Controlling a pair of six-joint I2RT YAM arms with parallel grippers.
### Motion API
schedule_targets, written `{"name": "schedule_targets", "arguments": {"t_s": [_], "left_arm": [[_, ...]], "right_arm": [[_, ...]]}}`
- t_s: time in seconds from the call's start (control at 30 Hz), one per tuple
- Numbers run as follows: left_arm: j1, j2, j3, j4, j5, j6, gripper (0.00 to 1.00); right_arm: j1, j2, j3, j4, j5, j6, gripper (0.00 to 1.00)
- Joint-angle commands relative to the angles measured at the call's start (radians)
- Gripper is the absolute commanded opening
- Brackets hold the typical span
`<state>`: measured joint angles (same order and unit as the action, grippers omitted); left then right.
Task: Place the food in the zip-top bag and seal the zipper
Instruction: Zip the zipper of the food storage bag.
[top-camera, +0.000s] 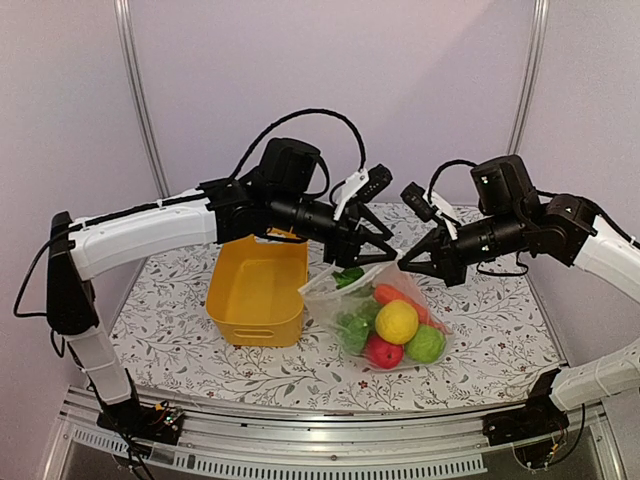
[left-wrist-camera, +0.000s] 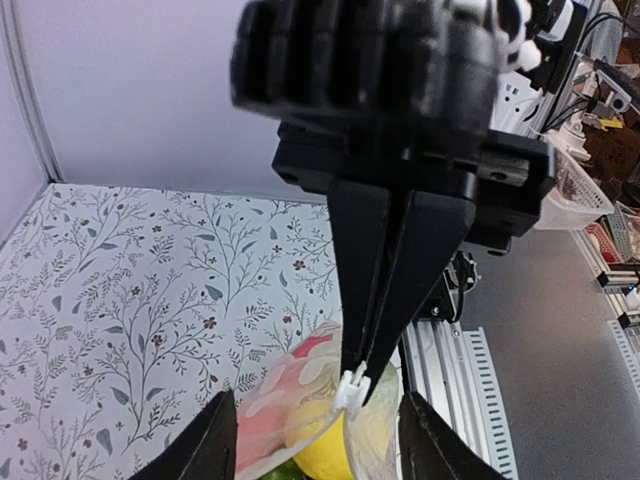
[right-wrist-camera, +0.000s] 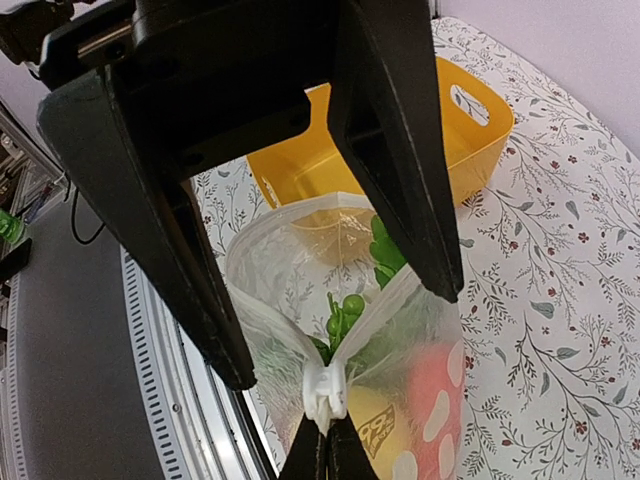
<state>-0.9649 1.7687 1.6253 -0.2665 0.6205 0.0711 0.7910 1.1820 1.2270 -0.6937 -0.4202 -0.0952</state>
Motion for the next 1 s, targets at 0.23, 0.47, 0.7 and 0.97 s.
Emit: {"name": "schedule_targets", "arguments": {"t_s": [0.23,0.47,0.7,0.97], "left_arm": [[0.007,0.048,0.021,0.024,0.099,-0.004,0.41],[0.008,0.058,0.021,0.032,0.13,-0.018,0.34],[0.016,0.059,0.016,0.047,0.151,-0.041,0.23],[0.036,0.051,-0.01,0.055,0.166,-0.069,0.11]], "right_arm": [[0.006,0.01,0.058,-0.019,-0.042,-0.022,0.0],[0.006,0.017,0.066,-0.023,-0.037,-0.026,0.0],[0.006,0.016,0.062,-0.022,-0.028,-0.023,0.0],[0.005,-0.006,0.054,-0.02,0.03,-0.018,0.0]]}}
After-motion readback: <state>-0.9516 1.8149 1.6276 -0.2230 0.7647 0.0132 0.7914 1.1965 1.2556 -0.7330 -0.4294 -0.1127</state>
